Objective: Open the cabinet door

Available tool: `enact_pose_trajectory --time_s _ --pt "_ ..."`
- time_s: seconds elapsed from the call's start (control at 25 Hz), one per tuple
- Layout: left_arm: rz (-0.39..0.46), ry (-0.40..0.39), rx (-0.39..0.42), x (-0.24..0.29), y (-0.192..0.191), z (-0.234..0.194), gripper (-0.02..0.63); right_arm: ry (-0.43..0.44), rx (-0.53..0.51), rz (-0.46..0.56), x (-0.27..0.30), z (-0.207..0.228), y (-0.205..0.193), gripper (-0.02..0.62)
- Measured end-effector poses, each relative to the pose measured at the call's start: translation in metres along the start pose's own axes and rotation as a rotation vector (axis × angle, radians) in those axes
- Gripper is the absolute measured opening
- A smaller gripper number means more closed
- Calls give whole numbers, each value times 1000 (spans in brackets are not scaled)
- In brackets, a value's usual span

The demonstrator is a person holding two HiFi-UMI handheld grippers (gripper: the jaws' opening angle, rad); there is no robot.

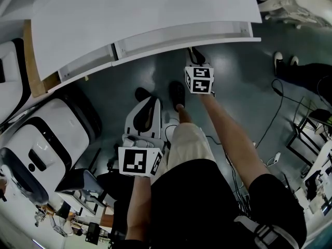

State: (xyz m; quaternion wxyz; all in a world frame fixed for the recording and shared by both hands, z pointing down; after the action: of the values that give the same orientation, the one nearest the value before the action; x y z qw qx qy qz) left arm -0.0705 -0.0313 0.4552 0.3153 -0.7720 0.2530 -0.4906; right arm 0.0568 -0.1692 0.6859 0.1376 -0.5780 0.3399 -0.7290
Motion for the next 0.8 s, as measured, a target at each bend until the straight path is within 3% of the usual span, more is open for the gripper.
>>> enact_pose_trajectory --time_s 0.8 --pt "8 -3 18 -16 -13 27 34 14 1 -39 -49 -9 -59 89"
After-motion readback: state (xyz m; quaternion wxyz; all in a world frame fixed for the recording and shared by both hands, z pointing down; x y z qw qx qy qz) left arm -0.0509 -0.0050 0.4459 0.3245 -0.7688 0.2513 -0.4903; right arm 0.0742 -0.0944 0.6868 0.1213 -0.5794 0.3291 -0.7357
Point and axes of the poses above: the fingertips, and each gripper's own axes: x forward along the fingers, z to its right, y out of its top, the point moved 1 cm from there along -x, backward along the fingers, and after that the axes turned 6 degrees about -z, right-handed, at the moved point
